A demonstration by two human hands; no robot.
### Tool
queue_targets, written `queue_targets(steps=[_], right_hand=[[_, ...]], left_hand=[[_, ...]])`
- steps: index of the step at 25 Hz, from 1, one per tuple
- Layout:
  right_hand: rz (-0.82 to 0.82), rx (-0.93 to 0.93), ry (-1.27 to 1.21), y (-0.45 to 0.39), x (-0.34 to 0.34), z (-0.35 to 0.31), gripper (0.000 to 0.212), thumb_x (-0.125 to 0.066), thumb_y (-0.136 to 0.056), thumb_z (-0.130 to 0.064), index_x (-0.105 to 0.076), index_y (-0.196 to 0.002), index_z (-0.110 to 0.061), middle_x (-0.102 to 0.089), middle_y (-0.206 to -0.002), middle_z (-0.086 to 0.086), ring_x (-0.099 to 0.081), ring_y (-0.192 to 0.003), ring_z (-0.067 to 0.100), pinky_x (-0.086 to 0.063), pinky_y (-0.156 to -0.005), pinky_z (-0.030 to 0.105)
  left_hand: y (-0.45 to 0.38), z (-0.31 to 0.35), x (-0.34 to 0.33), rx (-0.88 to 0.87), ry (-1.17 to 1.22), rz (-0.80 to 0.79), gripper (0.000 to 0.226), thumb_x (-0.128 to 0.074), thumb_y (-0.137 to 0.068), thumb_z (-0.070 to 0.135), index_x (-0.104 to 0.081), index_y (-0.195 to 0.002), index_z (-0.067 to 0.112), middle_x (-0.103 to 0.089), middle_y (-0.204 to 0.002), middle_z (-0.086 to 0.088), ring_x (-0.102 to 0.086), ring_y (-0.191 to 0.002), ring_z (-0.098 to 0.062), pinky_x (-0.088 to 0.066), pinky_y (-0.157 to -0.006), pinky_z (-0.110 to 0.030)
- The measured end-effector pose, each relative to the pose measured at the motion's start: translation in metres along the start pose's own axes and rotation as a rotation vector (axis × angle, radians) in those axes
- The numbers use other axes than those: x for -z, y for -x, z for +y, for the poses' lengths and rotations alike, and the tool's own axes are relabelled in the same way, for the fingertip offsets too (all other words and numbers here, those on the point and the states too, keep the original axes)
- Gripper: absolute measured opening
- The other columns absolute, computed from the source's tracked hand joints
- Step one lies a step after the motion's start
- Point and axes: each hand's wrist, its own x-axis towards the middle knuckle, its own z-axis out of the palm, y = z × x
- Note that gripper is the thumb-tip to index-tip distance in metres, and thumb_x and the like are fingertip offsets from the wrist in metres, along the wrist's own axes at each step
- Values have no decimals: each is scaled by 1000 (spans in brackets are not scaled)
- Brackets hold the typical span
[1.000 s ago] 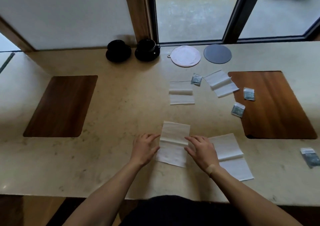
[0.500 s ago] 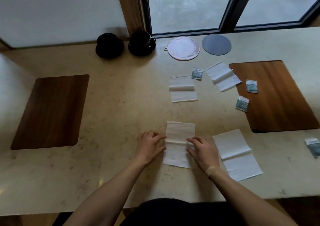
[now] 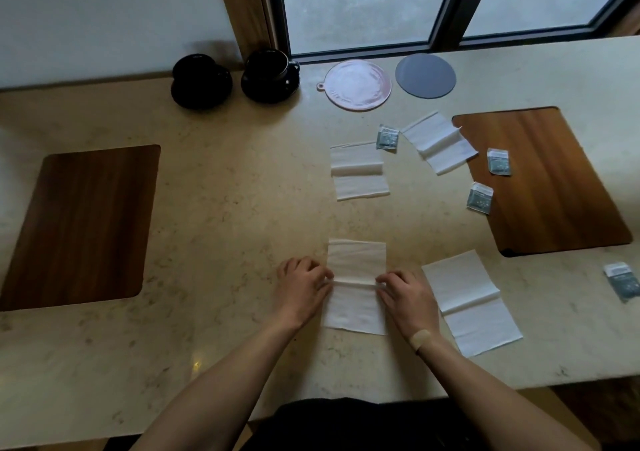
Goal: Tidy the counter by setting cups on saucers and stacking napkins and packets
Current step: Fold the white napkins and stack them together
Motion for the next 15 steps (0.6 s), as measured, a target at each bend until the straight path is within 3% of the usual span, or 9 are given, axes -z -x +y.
queue_targets(steps=[8,15], right_hand=[[33,-2,33,-2,-1,0,8,-78,-77,-20,-71,-80,-22,-66,-86,-2,-58,-84,25,-47,-63,33],[-10,-2,-52,1,6,-2,4,-69,-84,-25,-66,-84,-22,-64,-92,-4,-56,-89,19,-49,-70,33]], left_hand=[[-2,3,-5,29,0,61,10,-64,-86,34,-71,-91,29,-63,-99,2,-54,-97,-25,-33,-94,-38],[5,6,4,-46,165,92,5,-65,-85,25,-66,-88,21,-62,-114,1,-55,-104,-17,-44,-89,-35]])
